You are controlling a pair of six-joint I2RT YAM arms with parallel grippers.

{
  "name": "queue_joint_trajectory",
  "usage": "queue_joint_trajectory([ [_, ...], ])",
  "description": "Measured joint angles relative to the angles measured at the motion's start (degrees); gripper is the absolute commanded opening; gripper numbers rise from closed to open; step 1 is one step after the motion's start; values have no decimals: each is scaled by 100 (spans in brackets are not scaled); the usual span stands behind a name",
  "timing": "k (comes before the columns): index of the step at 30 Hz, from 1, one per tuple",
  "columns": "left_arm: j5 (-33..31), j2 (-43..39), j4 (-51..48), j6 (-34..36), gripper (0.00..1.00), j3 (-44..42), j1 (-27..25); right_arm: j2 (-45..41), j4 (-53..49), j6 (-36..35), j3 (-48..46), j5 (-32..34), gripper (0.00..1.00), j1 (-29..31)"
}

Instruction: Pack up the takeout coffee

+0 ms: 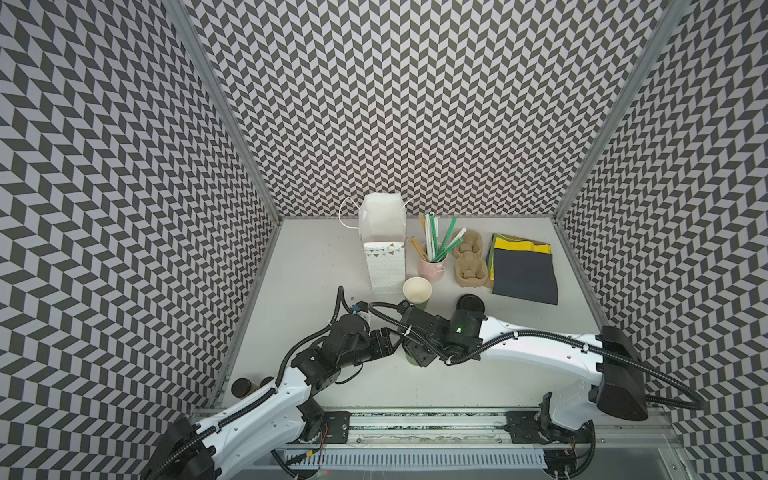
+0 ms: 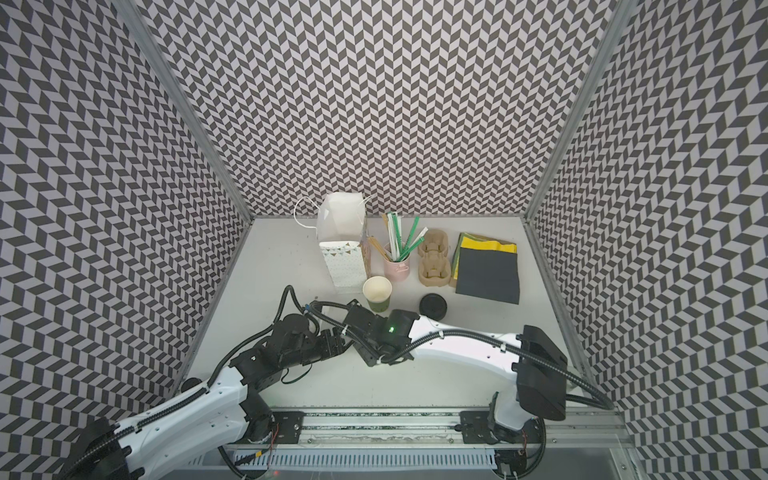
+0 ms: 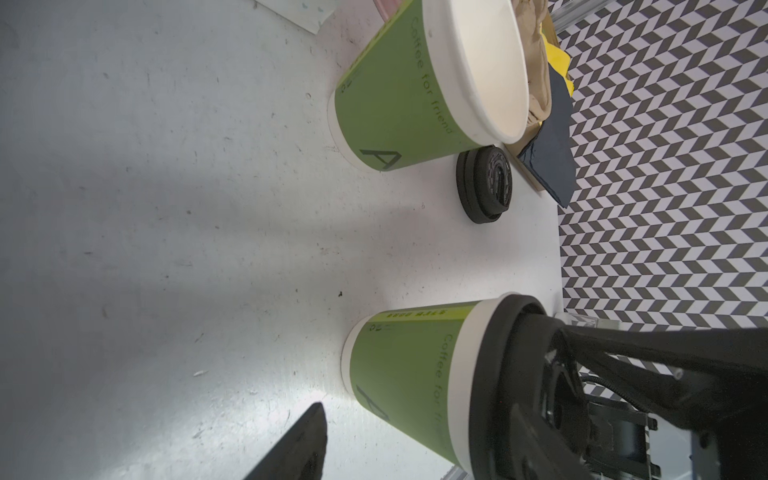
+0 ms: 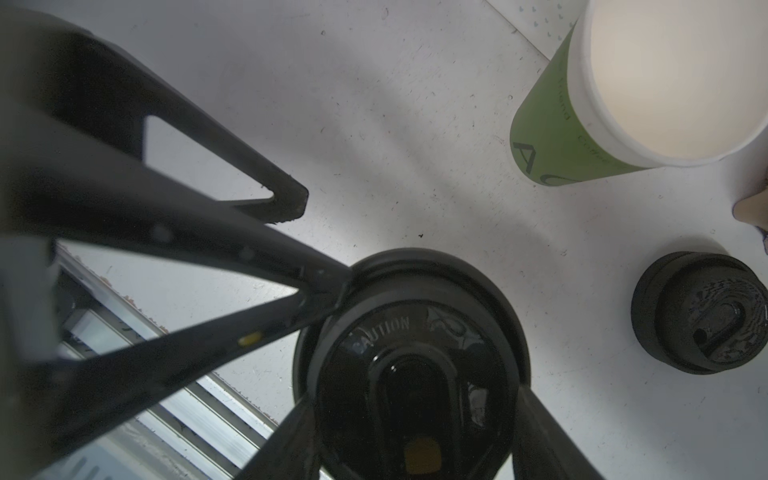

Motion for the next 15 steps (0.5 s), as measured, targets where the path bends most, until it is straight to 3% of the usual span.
queue_joint_trajectory([
  [15, -37, 238, 1075, -28, 49, -463, -76, -201, 389, -52, -337, -24, 41, -22],
])
